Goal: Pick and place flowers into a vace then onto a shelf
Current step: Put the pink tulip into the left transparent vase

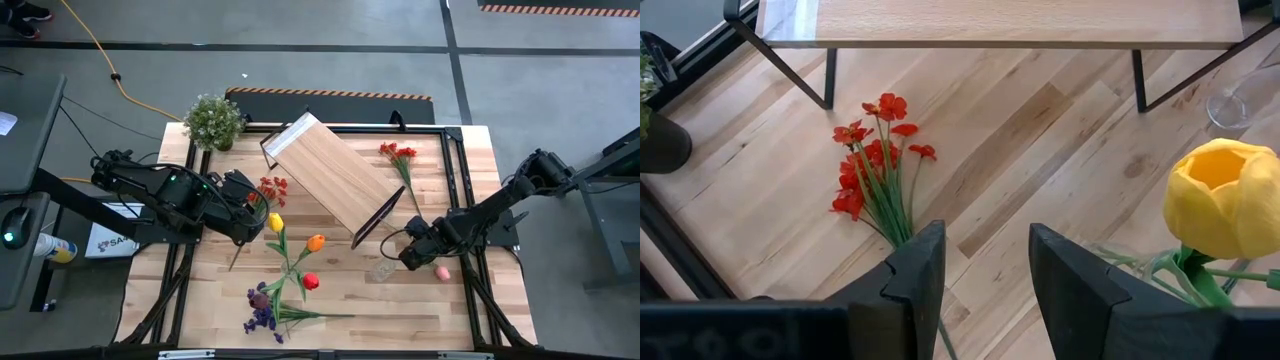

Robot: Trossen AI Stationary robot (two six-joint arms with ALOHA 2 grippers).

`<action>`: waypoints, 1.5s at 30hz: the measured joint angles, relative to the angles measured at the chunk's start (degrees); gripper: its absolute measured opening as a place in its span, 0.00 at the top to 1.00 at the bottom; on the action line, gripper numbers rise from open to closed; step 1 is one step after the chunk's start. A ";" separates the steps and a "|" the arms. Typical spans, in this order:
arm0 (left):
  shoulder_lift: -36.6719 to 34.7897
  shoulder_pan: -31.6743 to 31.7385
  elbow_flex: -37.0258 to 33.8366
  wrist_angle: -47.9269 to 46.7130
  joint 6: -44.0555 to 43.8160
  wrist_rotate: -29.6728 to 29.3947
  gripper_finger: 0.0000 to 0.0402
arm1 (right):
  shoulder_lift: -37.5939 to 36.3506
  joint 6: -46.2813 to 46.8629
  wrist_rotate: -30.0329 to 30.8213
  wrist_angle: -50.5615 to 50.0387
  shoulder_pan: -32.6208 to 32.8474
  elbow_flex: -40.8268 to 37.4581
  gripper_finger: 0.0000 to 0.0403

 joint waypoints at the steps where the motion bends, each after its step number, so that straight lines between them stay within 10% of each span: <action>1: 0.00 0.00 0.00 0.00 0.04 0.00 0.55 | 0.00 0.00 -0.06 -0.06 0.00 0.00 0.98; 20: 0.00 -0.01 0.00 -0.04 0.23 0.00 0.55 | -4.74 1.51 -5.70 -7.47 0.07 2.67 0.99; 45: 0.00 -0.02 0.00 -0.07 0.22 0.00 0.55 | -9.91 2.40 -5.74 -49.81 5.66 30.39 0.98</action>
